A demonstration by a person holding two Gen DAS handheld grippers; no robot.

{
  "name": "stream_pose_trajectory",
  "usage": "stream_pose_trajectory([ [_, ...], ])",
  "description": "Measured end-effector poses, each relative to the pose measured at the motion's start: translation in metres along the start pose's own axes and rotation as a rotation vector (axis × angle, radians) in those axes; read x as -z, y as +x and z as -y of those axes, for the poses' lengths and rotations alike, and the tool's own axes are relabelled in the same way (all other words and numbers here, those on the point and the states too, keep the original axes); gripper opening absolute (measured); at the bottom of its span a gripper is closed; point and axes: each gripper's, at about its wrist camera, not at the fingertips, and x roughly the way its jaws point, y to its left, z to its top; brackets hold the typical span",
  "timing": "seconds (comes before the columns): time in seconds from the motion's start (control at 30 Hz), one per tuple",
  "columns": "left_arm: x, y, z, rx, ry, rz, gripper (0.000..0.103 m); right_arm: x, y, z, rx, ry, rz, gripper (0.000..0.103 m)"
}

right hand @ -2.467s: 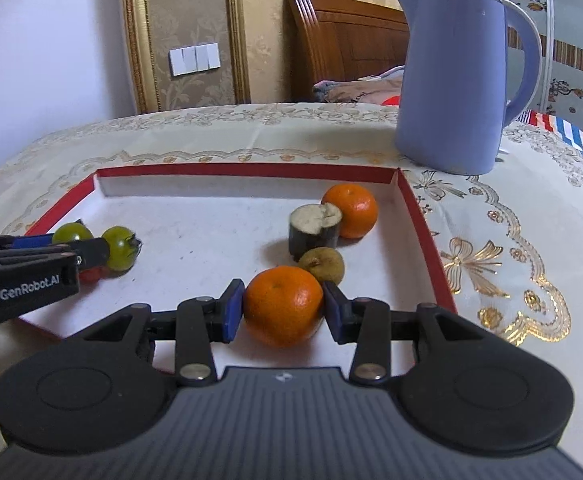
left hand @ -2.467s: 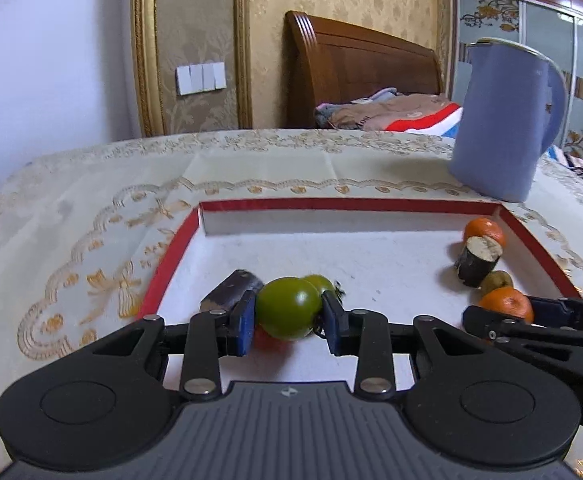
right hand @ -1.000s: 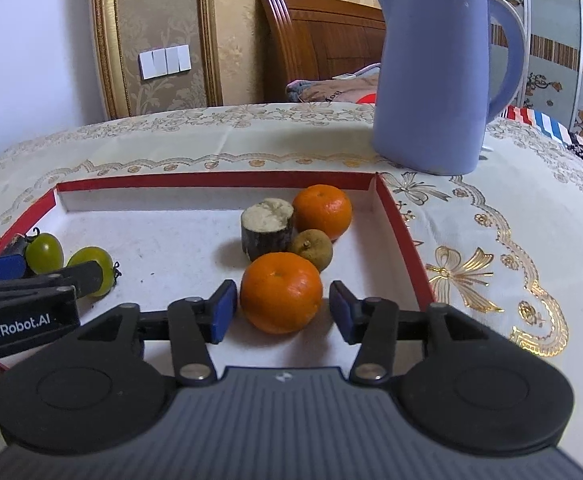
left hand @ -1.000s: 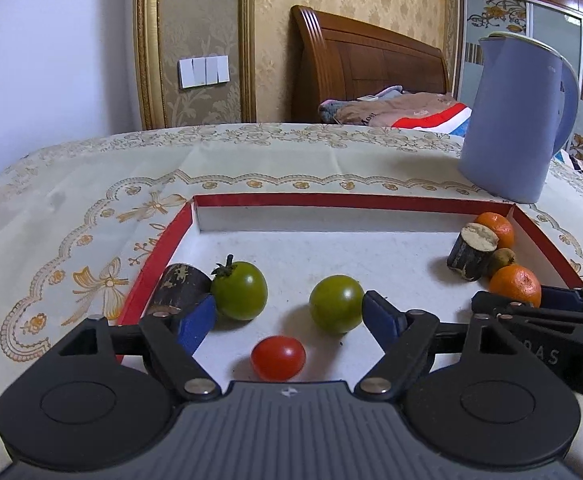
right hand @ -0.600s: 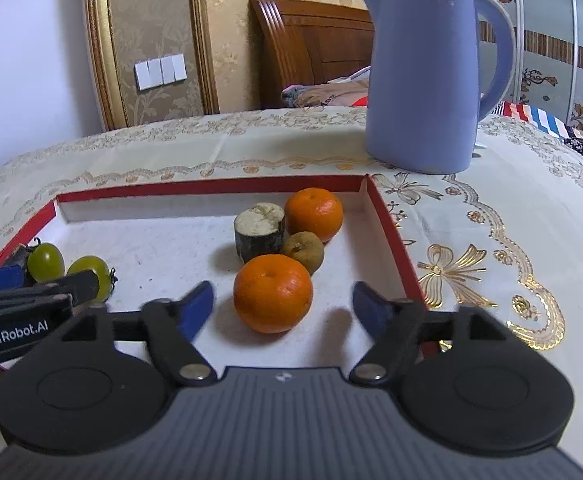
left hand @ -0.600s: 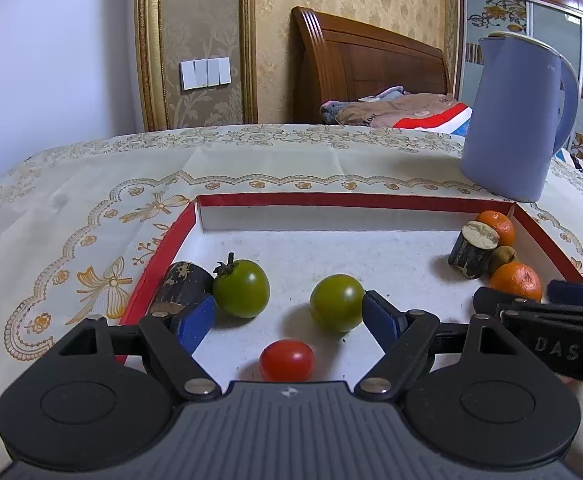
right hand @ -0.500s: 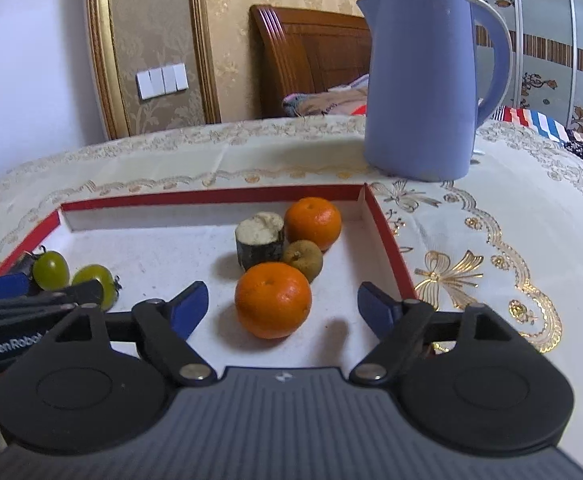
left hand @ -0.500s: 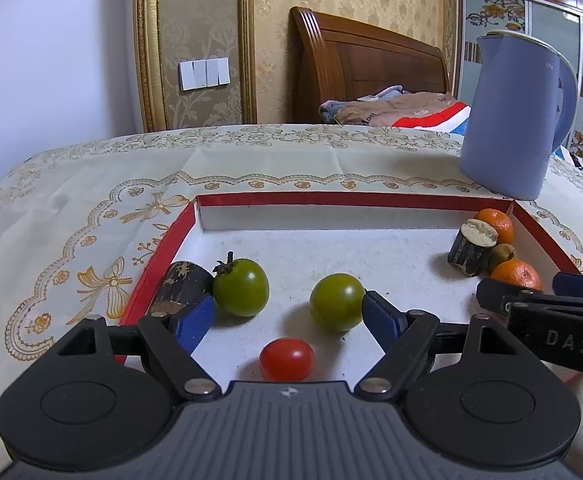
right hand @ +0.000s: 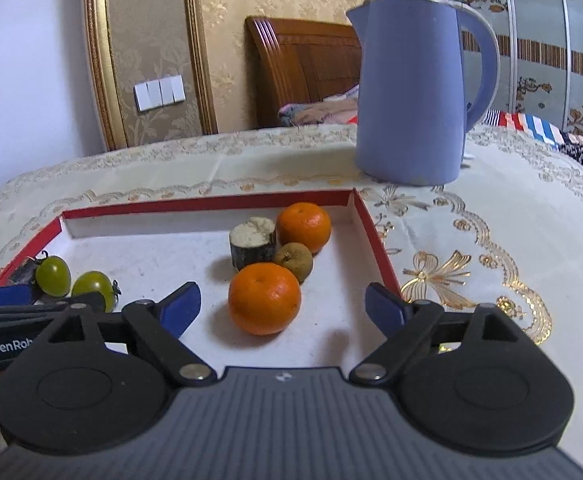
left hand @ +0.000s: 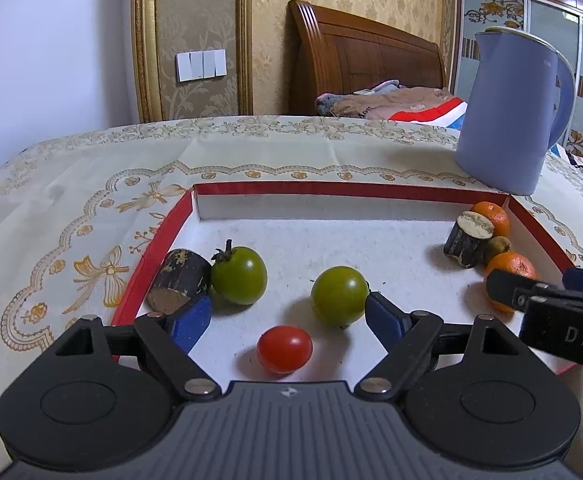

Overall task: Organize fruits
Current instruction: 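Lift both open tools out of the tray toward the loose fruit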

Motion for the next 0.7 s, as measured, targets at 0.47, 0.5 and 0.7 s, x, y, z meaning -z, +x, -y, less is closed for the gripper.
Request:
stream_pose_trajectory([
  [0.47,0.013,-0.029,-0.022,-0.011,-0.057,0.053,0.084,0.004,-0.012,0.005,0.008,0.006,0.047,0.096],
  [0.5,0.014,-0.031,-0.021,-0.015,-0.047,0.059,0.084,0.004,-0.013,0.005,0.008,0.005,0.046,0.096],
  [0.7,0.019,-0.042,-0.022,-0.002,-0.028,0.074,0.084,0.005,-0.013,0.005,0.007,0.002,0.042,0.096],
])
